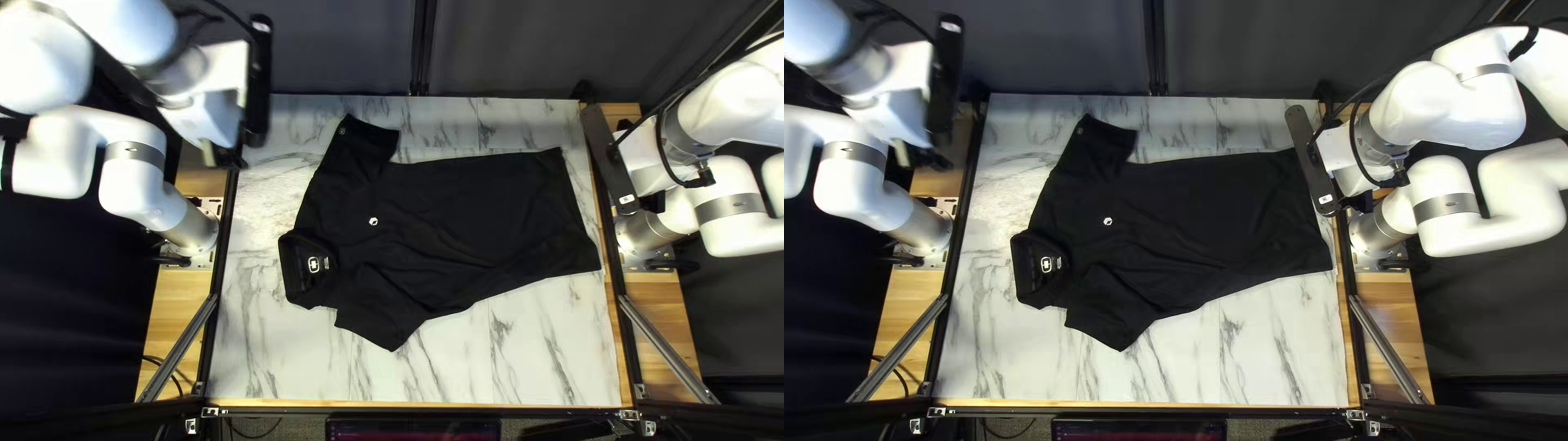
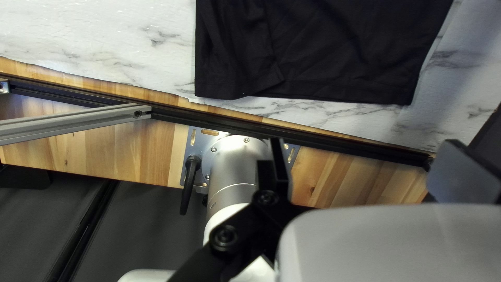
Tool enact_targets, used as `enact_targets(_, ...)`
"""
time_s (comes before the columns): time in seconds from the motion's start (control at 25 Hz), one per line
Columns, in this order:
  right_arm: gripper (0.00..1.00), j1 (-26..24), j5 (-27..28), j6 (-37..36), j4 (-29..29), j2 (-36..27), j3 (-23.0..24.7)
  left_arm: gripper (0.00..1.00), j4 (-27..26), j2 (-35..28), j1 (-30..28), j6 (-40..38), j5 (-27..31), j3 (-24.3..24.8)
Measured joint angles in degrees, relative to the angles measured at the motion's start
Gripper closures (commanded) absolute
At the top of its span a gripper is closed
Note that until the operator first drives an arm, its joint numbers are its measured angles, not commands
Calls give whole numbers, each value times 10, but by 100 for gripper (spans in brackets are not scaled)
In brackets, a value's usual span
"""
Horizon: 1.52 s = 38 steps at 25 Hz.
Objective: Fold t-shirt
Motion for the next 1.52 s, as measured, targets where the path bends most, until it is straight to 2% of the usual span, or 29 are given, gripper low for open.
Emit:
enact_targets(0.2,0,0,0,0,0,0,0,0,32,137,-66,-90,-96,-13)
enact_targets(0.32,0,0,0,0,0,0,0,0,61,235,-103,-151,-126,-65)
enact_targets(0.52,0,0,0,0,0,0,0,0,94,355,-136,-213,-138,-149)
enact_targets(0.72,0,0,0,0,0,0,0,0,108,445,-142,-237,-141,-214)
enact_targets(1.04,0,0,0,0,0,0,0,0,113,606,-142,-267,-133,-344)
enact_targets(1.24,0,0,0,0,0,0,0,0,107,668,-134,-280,-123,-397)
enact_targets(1.52,0,0,0,0,0,0,0,0,93,711,-136,-284,-131,-427)
